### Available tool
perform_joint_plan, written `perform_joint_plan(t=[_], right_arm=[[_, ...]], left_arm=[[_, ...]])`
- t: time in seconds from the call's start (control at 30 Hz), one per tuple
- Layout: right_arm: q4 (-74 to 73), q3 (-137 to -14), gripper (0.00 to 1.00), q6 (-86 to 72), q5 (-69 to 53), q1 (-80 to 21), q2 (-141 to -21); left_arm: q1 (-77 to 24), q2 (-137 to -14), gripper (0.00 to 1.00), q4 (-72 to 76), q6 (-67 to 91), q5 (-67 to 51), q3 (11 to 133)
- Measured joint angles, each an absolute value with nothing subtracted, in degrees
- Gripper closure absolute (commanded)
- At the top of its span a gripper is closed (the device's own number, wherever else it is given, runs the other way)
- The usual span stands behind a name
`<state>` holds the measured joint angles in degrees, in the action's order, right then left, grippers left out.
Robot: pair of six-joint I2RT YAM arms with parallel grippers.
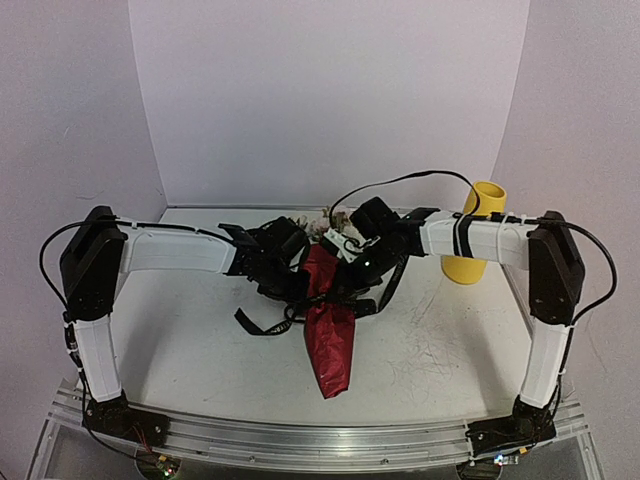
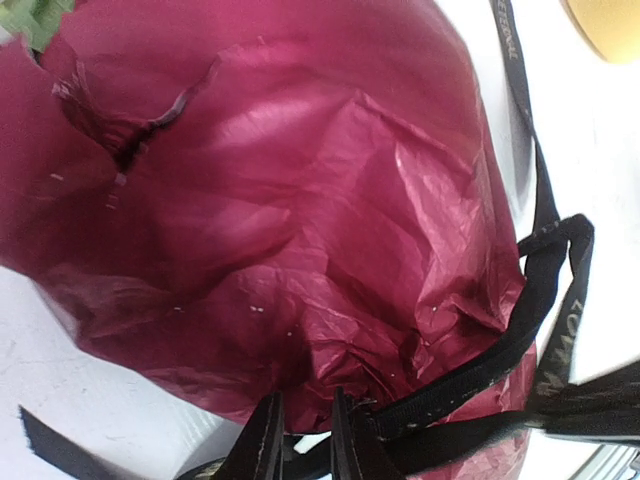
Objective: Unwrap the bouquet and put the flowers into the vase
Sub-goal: Untie the ribbon from the wrapping paper.
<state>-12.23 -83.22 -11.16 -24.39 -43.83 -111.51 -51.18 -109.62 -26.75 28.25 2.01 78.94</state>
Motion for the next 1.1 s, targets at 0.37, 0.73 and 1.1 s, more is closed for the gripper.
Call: perform_joint_plan(t=[0.37,0.73,1.1], right_arm=[[-12.3,-75.2,1.0,-15.6,-15.1,-41.1,-99.2],[-13.6,-56.9,0.92,-22.5,-9.3,-31.9,-95.3],[-12.9,-56.6,0.62,-17.9,-17.2,-32.2,-91.1]], left_arm=[[-51.2,-107.4,0.79,-26.7,27.9,4.7,78.9],[-51.2,-107.4,0.78,-26.8,27.0,4.6,78.9],[-51.2,-107.4,0.78,-26.7,26.6,3.9,78.9]])
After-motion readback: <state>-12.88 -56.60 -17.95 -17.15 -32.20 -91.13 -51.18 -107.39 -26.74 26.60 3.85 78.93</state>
